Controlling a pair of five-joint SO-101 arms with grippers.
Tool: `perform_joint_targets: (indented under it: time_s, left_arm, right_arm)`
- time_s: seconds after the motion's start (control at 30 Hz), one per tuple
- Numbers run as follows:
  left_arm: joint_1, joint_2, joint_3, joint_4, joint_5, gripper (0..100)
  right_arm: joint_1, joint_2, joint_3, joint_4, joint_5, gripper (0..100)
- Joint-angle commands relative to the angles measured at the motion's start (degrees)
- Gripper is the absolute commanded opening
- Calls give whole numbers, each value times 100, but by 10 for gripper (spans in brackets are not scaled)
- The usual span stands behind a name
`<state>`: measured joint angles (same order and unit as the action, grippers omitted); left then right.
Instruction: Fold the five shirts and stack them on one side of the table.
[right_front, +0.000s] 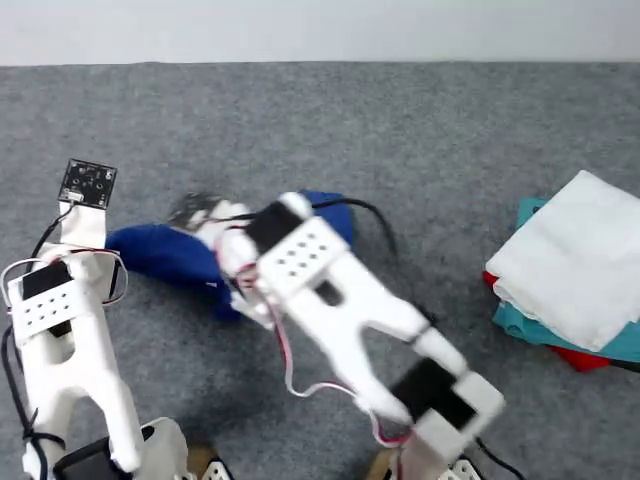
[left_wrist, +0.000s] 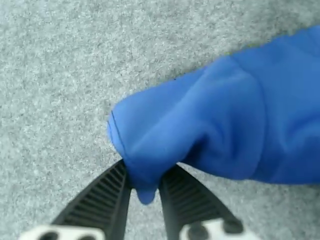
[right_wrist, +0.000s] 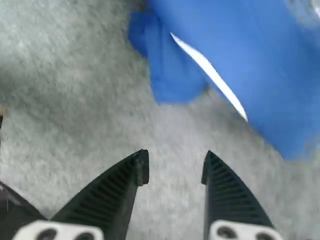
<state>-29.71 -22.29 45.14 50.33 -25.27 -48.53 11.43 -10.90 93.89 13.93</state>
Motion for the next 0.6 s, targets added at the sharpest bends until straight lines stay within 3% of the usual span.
perform_joint_targets:
  time_s: [0.0,0.43,0.57]
  left_arm:
    - [-35,-158,-40,-114,-53,7]
    - [-35,-158,-40,-79,-26,7]
    - [-35,-167,-40,-79,-26,7]
  right_arm:
    - [-295,637,-853,-48,70,196]
    - [-163,2782,-2453,-48,308,193]
    - [189,2985,-2462,-4,308,70]
